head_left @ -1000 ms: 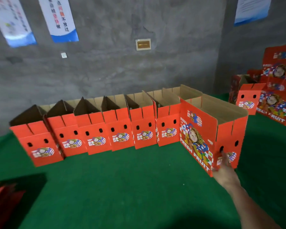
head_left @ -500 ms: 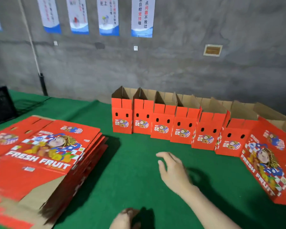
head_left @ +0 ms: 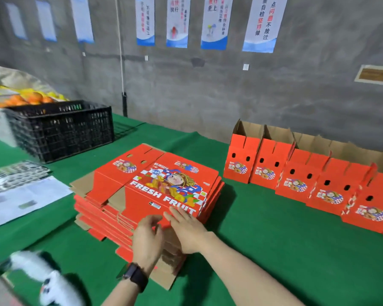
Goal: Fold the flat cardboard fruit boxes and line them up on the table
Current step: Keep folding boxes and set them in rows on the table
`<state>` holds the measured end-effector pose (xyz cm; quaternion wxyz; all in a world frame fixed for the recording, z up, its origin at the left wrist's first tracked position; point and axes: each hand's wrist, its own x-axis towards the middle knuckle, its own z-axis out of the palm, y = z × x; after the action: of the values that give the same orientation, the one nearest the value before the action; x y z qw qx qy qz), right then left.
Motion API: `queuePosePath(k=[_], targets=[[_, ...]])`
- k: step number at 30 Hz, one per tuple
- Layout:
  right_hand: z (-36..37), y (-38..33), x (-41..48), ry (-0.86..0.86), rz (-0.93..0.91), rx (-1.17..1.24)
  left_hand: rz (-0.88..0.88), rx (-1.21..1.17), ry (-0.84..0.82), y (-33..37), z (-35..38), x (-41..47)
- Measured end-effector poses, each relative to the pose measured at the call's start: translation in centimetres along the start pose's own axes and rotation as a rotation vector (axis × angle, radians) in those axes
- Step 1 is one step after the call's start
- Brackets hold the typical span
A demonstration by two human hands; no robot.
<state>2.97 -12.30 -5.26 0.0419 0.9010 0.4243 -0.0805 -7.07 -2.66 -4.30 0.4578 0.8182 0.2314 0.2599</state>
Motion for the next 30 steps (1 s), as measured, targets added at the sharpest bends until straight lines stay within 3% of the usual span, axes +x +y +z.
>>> queuePosePath(k=[4, 13, 16, 21, 26, 30], targets=[[0.7, -1.1, 1.5, -0.092, -0.04, -0.086, -0.034, 0.003, -0.029, -2.0, -2.0, 2.0], [4.4, 0.8, -6.0, 0.085, -0.053, 0.022, 0.066, 0.003, -0.118, -2.7, -1.3, 3.8], [4.1, 1.9, -7.8, 0.274, 0.046, 0.195, 0.198, 0.003, -0.175, -0.8, -0.8, 3.7], [-0.2, 4.7, -11.3, 0.663, 0.279, 0.629, 0.564, -0.01, -0.221, 4.8, 0.2, 3.1], [-6.4, 8.9, -17.1, 0.907, 0.437, 0.706, 0.76, -0.065, -0.084, 9.9, 0.2, 2.8], [-10.2, 11.8, -22.9, 1.088, 0.507, 0.772, 0.811, -0.008, -0.138, 13.4, 1.3, 1.9]])
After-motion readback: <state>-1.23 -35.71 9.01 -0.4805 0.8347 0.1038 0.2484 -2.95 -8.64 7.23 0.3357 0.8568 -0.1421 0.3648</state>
